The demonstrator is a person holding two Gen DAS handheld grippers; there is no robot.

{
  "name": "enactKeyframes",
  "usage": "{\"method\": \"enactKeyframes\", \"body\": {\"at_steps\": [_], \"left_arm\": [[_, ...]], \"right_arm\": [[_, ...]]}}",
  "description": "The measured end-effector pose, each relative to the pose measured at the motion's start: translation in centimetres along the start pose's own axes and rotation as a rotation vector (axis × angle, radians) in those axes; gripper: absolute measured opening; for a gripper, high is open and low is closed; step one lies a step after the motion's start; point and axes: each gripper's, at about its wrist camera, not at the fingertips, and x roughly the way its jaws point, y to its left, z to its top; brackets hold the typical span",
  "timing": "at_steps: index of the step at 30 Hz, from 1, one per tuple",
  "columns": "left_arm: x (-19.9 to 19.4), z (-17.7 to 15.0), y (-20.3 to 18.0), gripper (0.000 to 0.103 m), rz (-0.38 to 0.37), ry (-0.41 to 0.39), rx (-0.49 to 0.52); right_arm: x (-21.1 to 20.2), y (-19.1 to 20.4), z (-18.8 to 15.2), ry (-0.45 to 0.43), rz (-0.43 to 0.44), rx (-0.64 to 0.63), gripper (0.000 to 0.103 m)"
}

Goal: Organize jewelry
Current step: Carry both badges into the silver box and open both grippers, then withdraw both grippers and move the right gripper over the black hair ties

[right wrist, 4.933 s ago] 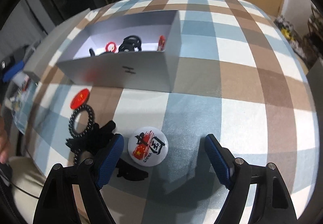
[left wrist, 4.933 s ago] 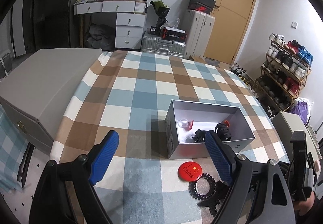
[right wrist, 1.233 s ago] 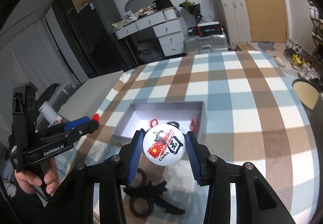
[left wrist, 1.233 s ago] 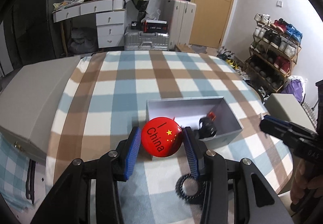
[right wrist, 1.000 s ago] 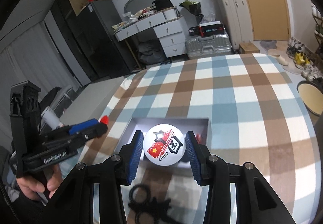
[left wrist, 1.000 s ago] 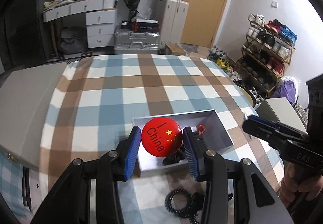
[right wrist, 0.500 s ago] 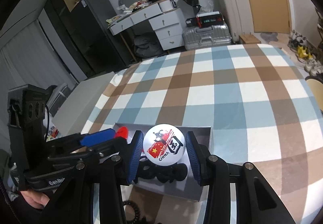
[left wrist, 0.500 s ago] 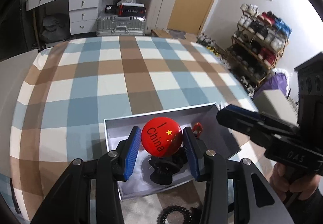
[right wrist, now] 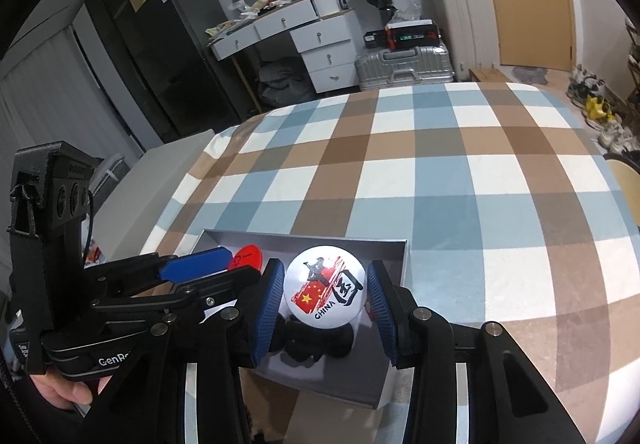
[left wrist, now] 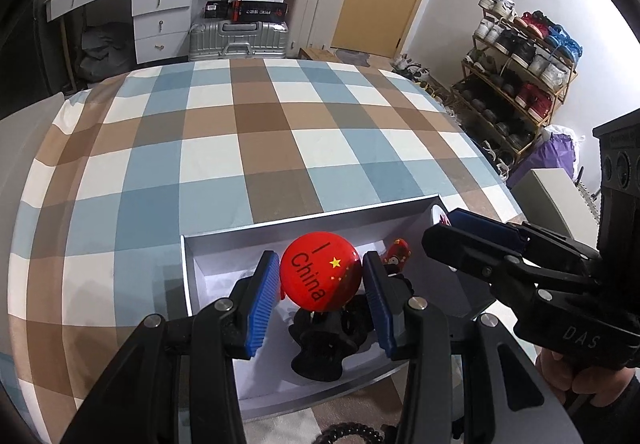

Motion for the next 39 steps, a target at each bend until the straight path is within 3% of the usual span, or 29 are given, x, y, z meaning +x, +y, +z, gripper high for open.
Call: {"method": "enactKeyframes", "body": {"at_steps": [7, 11, 13, 26, 32, 39], "left_arm": [[0.5, -0.1, -0.1, 0.038, 0.008, 0.000, 0.021], [0.3, -0.1, 0.0, 0.055, 0.023, -0.004, 0.021], [0.2, -0.1, 0.2, 0.059, 0.040, -0.012, 0.019], [-1.3, -0.7, 0.7, 0.059, 0.084, -0.060, 0.005], [-2.5, -1.7, 0.8, 0.068, 0.121, -0.073, -0.018], [-4.6, -2.5, -0.2, 0.070, 0.154, -0.133, 0.017]], "right_arm": [[0.2, 0.1, -0.2, -0.008, 0.003, -0.005, 0.044], [-0.1, -0.1, -0.2, -0.019, 0.010, 0.002, 0.044], [-0.4, -0.2, -0.2, -0.027, 0.012, 0.006, 0.046], [-2.9, -1.1, -0.1, -0.102, 0.022, 0.062, 0.056], [-4.3, -0.6, -0.3, -0.144, 0.069, 0.064, 0.070], [-6.7, 0.7, -0.8, -0.207, 0.056, 0.026, 0.091]]}}
